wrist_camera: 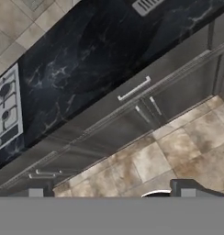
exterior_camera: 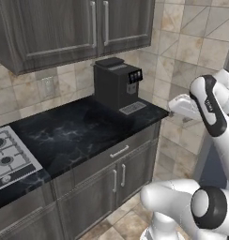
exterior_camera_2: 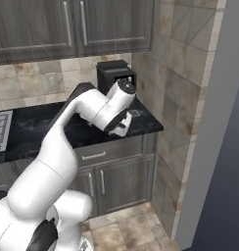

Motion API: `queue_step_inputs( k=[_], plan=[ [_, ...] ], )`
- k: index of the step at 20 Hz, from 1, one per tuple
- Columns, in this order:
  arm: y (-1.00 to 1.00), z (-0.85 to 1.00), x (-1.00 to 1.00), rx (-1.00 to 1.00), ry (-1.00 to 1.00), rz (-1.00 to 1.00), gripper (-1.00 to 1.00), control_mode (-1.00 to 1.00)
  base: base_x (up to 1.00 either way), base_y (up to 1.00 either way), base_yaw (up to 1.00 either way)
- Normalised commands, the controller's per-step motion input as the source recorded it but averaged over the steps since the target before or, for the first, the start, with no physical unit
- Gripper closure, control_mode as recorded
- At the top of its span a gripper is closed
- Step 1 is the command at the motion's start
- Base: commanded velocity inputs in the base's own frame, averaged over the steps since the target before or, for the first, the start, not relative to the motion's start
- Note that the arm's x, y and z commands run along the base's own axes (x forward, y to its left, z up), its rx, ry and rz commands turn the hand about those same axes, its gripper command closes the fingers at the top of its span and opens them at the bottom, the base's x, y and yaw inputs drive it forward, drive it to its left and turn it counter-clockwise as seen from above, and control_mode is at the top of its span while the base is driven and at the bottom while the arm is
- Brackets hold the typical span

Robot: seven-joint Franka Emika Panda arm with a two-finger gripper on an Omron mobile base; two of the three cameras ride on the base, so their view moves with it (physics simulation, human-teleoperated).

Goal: Take a straw from the drawer in front and place it inside the glass cup on the dining counter.

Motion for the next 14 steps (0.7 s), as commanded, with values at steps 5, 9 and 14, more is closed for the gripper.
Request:
queue_step_inputs(
  k=[5, 9, 14],
  plan=[
    [-0.27, -0.76, 0.05, 0.12, 0.00, 0.00, -1.00, -1.00, 0.00, 0.00, 0.00],
    [-0.01, -0.91, 0.24, 0.17, 0.00, 0.00, -1.00, -1.00, 0.00, 0.00, 0.00],
    [0.00, -0.80, 0.23, 0.27, 0.00, 0.00, -1.00, -1.00, 0.00, 0.00, 0.00]
  ],
)
